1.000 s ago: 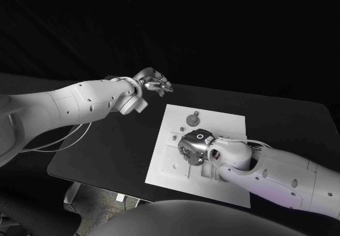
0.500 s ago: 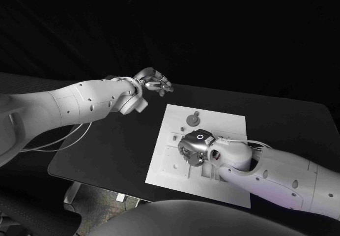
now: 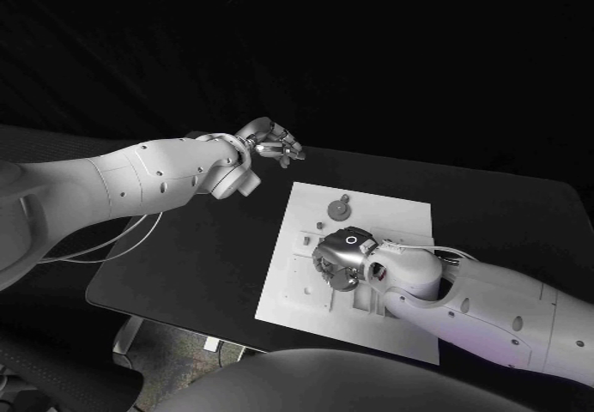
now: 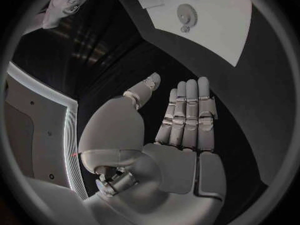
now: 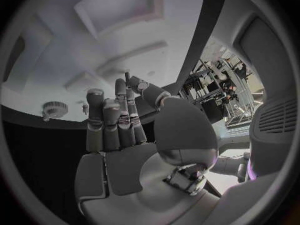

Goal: Assemble the parts on the task board

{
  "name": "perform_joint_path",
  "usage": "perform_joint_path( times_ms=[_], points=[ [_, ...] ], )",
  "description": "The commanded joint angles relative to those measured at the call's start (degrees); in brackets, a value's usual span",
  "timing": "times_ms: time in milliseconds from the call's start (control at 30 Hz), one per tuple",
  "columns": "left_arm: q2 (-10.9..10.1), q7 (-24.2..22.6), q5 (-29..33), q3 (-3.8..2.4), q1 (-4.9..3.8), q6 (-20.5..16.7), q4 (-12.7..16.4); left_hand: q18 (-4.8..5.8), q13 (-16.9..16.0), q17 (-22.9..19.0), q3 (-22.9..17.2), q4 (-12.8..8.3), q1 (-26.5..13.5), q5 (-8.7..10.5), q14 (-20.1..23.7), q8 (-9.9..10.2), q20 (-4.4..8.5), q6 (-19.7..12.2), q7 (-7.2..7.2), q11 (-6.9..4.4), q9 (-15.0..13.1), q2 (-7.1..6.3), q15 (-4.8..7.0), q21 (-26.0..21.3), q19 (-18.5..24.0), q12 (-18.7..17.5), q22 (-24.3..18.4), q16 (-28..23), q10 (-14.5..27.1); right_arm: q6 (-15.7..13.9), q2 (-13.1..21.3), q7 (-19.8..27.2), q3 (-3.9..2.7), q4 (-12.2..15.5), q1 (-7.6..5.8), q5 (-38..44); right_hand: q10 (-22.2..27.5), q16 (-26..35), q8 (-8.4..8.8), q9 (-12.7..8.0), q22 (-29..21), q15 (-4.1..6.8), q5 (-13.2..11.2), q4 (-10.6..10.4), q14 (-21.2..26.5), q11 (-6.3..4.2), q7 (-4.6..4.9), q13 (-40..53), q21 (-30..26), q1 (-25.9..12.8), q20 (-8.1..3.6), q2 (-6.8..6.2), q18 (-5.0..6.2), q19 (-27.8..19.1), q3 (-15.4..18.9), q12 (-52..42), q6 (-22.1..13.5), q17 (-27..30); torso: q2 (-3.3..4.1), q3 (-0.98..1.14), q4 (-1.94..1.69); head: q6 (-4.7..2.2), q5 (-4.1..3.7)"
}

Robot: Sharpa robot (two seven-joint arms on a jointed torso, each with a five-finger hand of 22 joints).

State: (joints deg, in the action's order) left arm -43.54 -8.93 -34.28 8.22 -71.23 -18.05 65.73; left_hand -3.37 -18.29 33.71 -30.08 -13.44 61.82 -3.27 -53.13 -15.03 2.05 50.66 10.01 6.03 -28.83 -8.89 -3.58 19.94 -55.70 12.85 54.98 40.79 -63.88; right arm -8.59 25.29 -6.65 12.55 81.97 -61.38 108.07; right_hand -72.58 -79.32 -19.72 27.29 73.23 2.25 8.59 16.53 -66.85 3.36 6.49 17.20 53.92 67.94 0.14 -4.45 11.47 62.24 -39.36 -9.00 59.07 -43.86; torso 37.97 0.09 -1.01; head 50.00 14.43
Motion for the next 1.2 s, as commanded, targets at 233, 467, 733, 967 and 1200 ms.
perform_joint_path(
  times_ms=[233, 467, 733, 967, 1200],
  points=[
    [0.12, -0.37, 0.34, -0.05, -0.09, 0.13, 0.09, -0.92, 0.09, 0.13, 0.15, 0.08, 0.66, 0.07, -0.34, -0.39, -0.04, -0.34, -0.04, 0.36, 0.07, -0.04, -0.10, -0.35, -0.24, -0.38, 0.08, -0.39, -0.03, 1.41, 0.13, 0.25, 0.02, 0.03, 0.09, 0.63, -0.34, 0.31, -0.34, 0.11, 0.09, 0.48, 0.18, 0.05, -0.02, 0.15, -0.05, 0.05, -0.28, -0.02, -0.38, 0.42, 3.53, 0.18, -0.28, 0.23, 0.36, -0.09, 0.00, -0.05, -0.05, 0.00, -0.25],
    [0.12, -0.35, 0.34, -0.05, -0.09, 0.11, 0.00, -0.92, 0.09, 0.17, 0.16, 0.09, 0.67, 0.07, -0.34, -0.41, -0.04, -0.33, -0.05, 0.36, 0.08, -0.06, -0.11, -0.37, -0.24, -0.41, 0.08, -0.43, -0.03, 1.52, 0.24, 0.27, 0.03, 0.16, 0.10, 0.58, -0.35, 0.31, -0.33, 0.12, 0.10, 0.49, 0.17, 0.06, -0.02, 0.15, -0.05, 0.07, -0.28, -0.01, -0.39, 0.43, 3.53, 0.18, -0.28, 0.26, 0.35, -0.10, 0.02, -0.02, 0.00, 0.00, -0.11],
    [0.15, -0.35, 0.34, -0.05, -0.09, 0.09, -0.06, -0.91, 0.09, 0.22, 0.17, 0.10, 0.69, 0.07, -0.33, -0.43, -0.05, -0.34, -0.05, 0.37, 0.09, -0.06, -0.11, -0.39, -0.23, -0.45, 0.09, -0.46, -0.04, 1.61, 0.21, 0.28, 0.04, -0.01, 0.12, 0.55, -0.36, 0.32, -0.33, 0.13, 0.11, 0.49, 0.17, 0.06, -0.02, 0.15, -0.05, 0.09, -0.28, -0.02, -0.39, 0.43, 3.53, 0.18, -0.27, 0.29, 0.35, -0.11, 0.01, -0.01, 0.02, 0.00, -0.33],
    [0.21, -0.35, 0.34, -0.04, -0.09, 0.07, -0.03, -0.91, 0.10, 0.26, 0.17, 0.11, 0.69, 0.07, -0.33, -0.44, -0.05, -0.34, -0.05, 0.37, 0.11, -0.06, -0.12, -0.41, -0.23, -0.49, 0.10, -0.50, -0.05, 1.87, 0.08, 0.38, 0.05, -0.14, 0.12, 0.52, -0.37, 0.32, -0.32, 0.14, 0.12, 0.49, 0.17, 0.06, -0.02, 0.15, -0.05, 0.10, -0.29, -0.02, -0.40, 0.44, 3.53, 0.17, -0.27, 0.31, 0.35, -0.12, 0.00, -0.02, -0.02, 0.00, -0.29],
    [0.22, -0.33, 0.34, -0.04, -0.09, 0.08, -0.03, -0.91, 0.10, 0.30, 0.17, 0.13, 0.70, 0.07, -0.33, -0.45, -0.05, -0.35, -0.05, 0.38, 0.13, -0.06, -0.12, -0.43, -0.23, -0.52, 0.11, -0.53, -0.06, 1.89, -0.16, 0.47, 0.07, -0.39, 0.17, 0.46, -0.37, 0.33, -0.30, 0.15, 0.13, 0.48, 0.17, 0.06, -0.01, 0.15, -0.04, 0.12, -0.30, -0.03, -0.40, 0.45, 3.53, 0.17, -0.27, 0.35, 0.33, -0.13, 0.03, -0.05, -0.03, 0.00, -0.23]
  ],
)
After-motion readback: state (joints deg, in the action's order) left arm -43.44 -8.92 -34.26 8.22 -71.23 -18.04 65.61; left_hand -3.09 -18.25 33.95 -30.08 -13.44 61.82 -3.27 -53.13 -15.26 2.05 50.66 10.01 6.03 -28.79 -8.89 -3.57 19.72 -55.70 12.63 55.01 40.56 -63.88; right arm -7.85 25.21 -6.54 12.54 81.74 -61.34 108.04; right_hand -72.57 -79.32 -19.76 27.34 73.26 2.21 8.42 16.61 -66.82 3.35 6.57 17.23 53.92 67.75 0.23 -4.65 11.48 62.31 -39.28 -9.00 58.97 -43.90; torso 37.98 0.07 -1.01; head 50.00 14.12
